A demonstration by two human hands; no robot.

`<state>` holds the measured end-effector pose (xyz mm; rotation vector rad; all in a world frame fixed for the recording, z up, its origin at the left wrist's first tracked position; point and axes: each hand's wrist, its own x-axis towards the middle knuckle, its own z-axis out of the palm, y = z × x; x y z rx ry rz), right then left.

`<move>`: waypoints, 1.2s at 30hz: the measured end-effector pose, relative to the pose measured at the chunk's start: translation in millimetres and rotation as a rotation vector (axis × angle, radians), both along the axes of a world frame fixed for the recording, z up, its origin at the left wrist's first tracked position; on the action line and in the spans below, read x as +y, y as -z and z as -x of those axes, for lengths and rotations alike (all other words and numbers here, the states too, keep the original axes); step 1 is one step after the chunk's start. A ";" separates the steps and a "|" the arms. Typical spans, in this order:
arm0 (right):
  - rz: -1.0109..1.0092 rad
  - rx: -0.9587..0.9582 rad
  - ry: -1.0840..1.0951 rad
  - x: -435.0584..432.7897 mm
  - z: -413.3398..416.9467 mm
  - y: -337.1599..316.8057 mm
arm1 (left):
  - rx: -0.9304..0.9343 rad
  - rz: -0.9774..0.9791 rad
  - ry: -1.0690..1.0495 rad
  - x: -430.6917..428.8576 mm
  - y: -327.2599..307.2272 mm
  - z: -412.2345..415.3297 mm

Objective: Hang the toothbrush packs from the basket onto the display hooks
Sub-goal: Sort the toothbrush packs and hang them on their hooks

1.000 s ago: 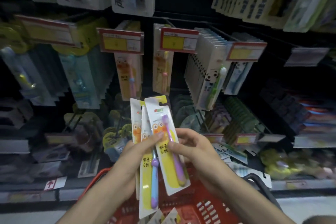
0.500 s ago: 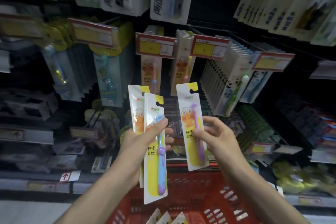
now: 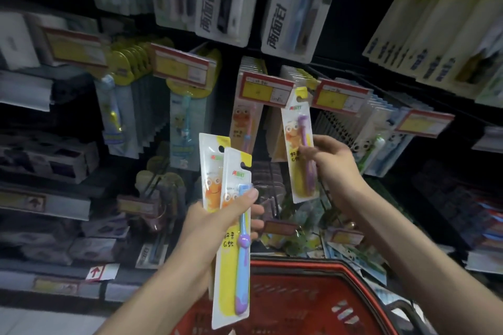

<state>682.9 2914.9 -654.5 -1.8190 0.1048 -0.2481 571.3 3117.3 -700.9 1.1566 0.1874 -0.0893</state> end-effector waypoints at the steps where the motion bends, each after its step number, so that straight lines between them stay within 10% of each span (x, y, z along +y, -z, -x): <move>1: -0.003 -0.006 0.012 1.7 -5.0 -2.8 | 0.011 0.026 0.009 1.1 -0.6 0.1; 31: 0.440 0.082 -0.017 -3.8 15.4 28.1 | 0.089 0.024 0.059 -17.4 4.0 -12.1; 36: 0.132 0.138 -0.205 -9.4 90.4 49.5 | 0.103 -0.054 0.116 -25.2 11.6 -10.4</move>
